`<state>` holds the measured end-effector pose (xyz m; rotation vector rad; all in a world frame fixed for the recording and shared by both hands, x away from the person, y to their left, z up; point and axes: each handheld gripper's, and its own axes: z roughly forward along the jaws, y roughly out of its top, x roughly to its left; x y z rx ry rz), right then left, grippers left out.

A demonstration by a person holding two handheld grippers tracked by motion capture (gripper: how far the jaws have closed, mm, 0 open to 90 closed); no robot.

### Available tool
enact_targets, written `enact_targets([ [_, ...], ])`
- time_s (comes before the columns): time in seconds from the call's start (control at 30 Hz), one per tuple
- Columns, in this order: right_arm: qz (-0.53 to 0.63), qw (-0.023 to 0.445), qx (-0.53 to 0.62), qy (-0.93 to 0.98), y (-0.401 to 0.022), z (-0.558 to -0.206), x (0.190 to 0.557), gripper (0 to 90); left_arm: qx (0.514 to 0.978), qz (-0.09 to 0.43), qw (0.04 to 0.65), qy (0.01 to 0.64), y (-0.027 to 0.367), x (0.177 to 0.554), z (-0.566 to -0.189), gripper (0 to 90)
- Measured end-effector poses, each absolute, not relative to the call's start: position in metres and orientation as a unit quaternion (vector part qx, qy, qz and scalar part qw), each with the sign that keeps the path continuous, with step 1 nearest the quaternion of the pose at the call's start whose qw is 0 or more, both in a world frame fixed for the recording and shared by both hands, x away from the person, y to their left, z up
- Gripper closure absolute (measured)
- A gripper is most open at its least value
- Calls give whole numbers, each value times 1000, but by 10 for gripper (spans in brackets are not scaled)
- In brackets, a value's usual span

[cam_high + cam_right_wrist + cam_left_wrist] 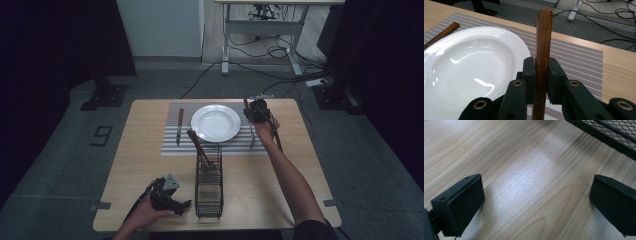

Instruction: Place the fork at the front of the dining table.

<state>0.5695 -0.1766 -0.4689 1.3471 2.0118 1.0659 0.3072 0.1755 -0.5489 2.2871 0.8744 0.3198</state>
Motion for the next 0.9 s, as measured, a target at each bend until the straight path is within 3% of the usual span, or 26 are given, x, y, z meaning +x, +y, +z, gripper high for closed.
enact_targets([
  [0.9,354,196,544,735,-175,-514,607,788,875,122,330,333,176,308,-549,0],
])
